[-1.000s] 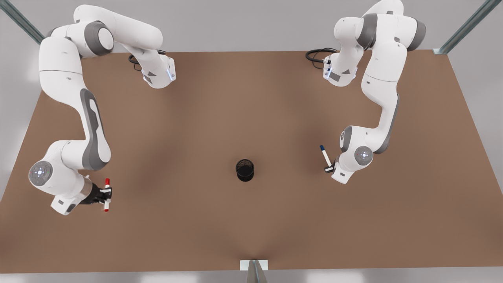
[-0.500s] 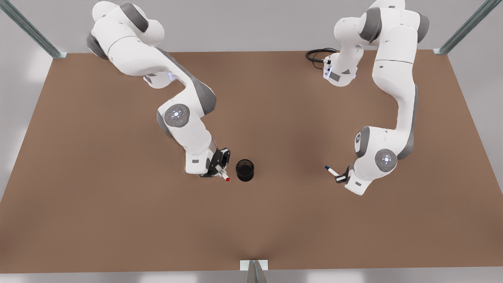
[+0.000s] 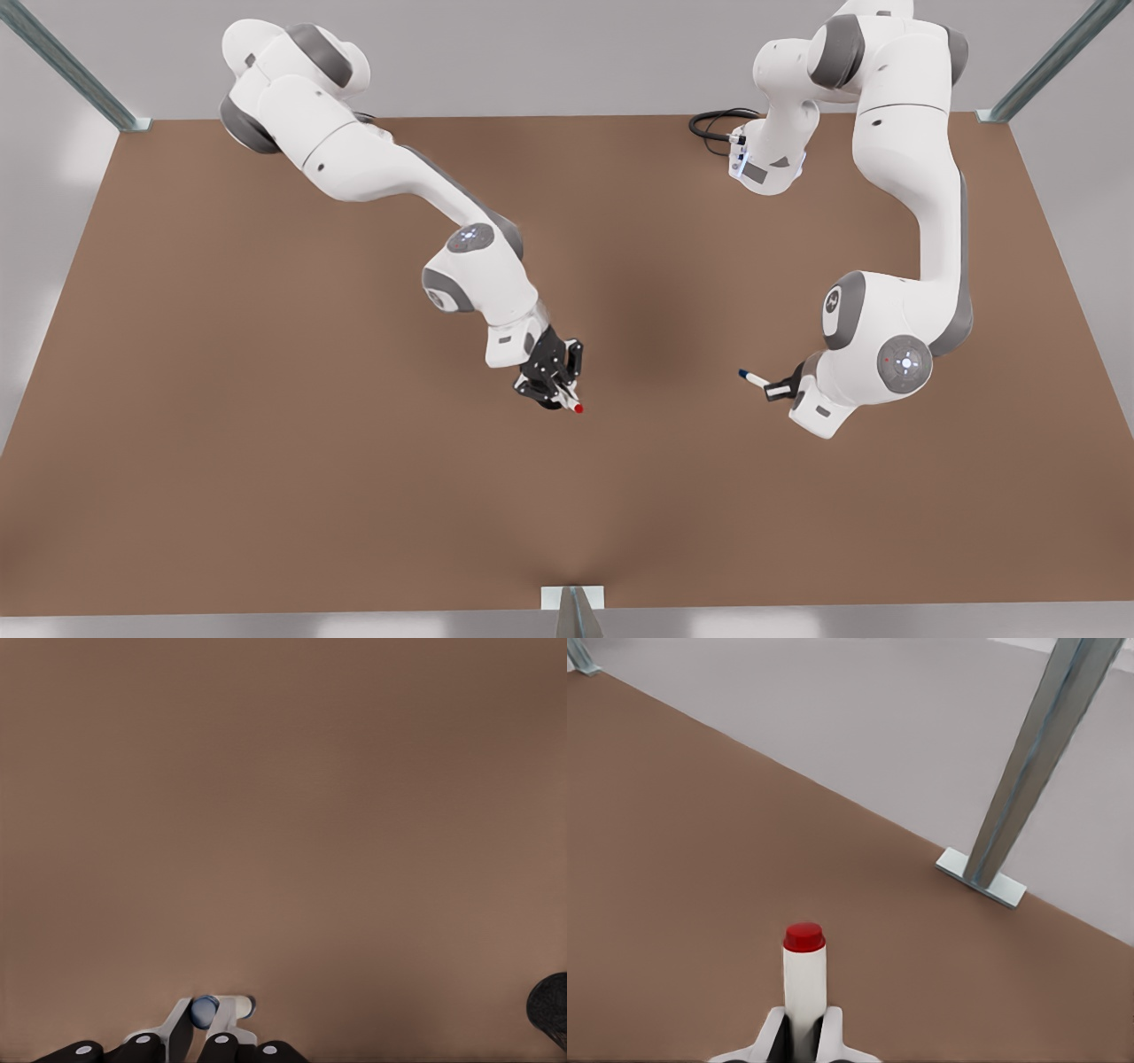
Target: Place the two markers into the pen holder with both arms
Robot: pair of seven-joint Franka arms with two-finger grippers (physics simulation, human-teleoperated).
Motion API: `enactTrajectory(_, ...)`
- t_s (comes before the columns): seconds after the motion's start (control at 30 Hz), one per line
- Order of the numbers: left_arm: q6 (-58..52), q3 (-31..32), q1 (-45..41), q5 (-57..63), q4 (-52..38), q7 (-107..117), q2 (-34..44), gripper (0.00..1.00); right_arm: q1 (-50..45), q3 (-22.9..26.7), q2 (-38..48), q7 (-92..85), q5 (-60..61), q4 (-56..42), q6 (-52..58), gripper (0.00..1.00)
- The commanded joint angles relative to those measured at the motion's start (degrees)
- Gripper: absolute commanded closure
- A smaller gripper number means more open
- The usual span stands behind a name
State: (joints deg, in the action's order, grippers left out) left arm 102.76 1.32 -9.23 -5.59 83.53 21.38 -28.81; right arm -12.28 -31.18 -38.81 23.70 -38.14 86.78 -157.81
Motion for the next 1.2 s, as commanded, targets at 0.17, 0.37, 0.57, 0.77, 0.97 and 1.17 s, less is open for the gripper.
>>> enactTrajectory(0.17,-2.12,-0.01,0.00,-0.82,-0.03,-2.49,0.07,0.79,0.86,-0.02,-0.21,40.02,-18.81,3.57,-9.80,0.75)
enactTrajectory(0.37,-2.12,0.96,-0.53,-3.81,-1.35,-15.23,1.12,0.79,4.46,-0.11,-0.12,54.43,-38.40,7.97,-12.79,0.75)
enactTrajectory(0.57,-2.12,0.78,-0.36,-3.72,-2.23,-23.49,1.12,0.79,3.94,-0.19,-0.47,60.49,-44.03,7.97,-12.70,0.75)
enactTrajectory(0.77,-2.21,0.70,-0.09,-3.81,-2.23,-23.67,1.04,0.79,2.26,-0.11,-1.61,62.43,-45.61,7.09,-12.26,0.75)
enactTrajectory(0.97,-2.21,0.70,-0.09,-3.99,-2.23,-23.58,0.77,0.79,2.97,-0.02,-2.76,62.78,-52.02,6.65,-12.18,0.75)
enactTrajectory(1.17,-2.12,0.70,-0.18,-3.99,-2.23,-23.67,0.60,0.79,2.70,-0.02,-3.29,62.78,-53.17,6.65,-12.09,0.00)
